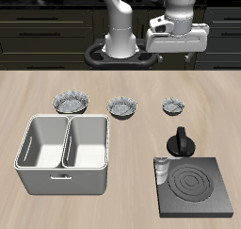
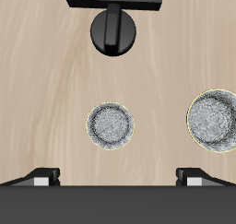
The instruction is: Place the smallest bowl inside the right compartment of the bowl drainer
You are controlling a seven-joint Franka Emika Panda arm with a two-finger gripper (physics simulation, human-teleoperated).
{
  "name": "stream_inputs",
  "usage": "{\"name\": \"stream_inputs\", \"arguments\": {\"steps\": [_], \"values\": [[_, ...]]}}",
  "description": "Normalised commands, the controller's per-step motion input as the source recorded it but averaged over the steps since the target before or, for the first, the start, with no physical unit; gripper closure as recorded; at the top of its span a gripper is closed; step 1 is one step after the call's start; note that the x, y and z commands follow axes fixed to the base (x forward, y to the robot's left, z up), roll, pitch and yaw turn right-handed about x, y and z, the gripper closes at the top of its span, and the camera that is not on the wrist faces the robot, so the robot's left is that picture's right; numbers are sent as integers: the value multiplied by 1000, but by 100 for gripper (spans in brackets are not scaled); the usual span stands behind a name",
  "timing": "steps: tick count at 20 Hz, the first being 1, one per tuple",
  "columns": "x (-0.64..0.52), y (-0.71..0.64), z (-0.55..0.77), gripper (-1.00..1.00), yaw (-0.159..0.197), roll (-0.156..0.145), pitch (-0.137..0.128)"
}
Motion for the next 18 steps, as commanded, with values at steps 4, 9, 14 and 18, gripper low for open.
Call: {"name": "stream_inputs", "arguments": {"steps": [4, 9, 14, 18], "values": [[-80, -8, -268, -100, 8, -19, -26], [-13, -35, -309, -100, 2, -16, 0], [15, 1, -248, -100, 21, -10, -7], [6, -15, -319, -100, 4, -7, 16]]}}
